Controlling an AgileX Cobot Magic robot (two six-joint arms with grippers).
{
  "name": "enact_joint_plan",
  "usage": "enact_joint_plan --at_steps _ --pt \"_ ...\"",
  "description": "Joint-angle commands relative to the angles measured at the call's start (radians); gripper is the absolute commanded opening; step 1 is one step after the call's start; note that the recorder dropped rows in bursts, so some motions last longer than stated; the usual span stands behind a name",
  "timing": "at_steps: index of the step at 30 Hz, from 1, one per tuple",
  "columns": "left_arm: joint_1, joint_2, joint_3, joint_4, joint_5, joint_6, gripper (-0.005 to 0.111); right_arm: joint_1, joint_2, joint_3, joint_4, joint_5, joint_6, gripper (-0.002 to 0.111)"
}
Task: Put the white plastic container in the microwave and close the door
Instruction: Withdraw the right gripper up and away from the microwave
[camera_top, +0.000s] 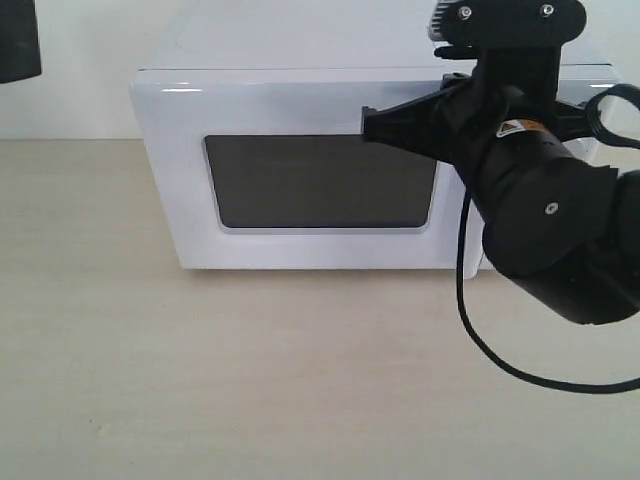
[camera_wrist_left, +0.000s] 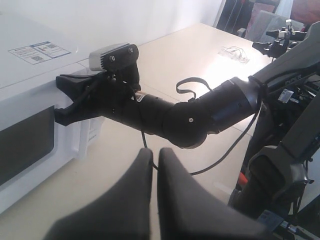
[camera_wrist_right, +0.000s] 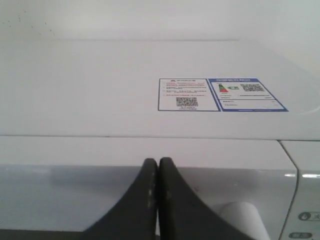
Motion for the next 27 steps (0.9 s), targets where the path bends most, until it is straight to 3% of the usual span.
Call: enact_joint_plan --at_steps 1,8,15,23,27 --pt "-0.004 -0.005 -0.002 0.002 -0.001 -0.004 0.004 -0.005 -0.004 -0.012 0.014 0.042 -0.032 0.0" --pt "-0.004 -0.005 -0.002 0.002 -0.001 -0.004 0.004 -0.003 -0.085 -0.012 0.229 0.062 -0.217 0.0" --pt "-0.004 -0.005 -0.002 0.002 -0.001 -0.004 0.004 -0.003 -0.289 -0.007 0.35 0.37 -0.514 0.0" --pt "-0.004 -0.005 -0.002 0.002 -0.001 -0.004 0.004 -0.003 -0.637 -0.007 0.717 0.625 -0.841 0.0" --pt "-0.004 -0.005 -0.002 0.002 -0.001 -0.004 0.004 -0.003 -0.813 0.06 0.717 0.628 -0.849 0.0"
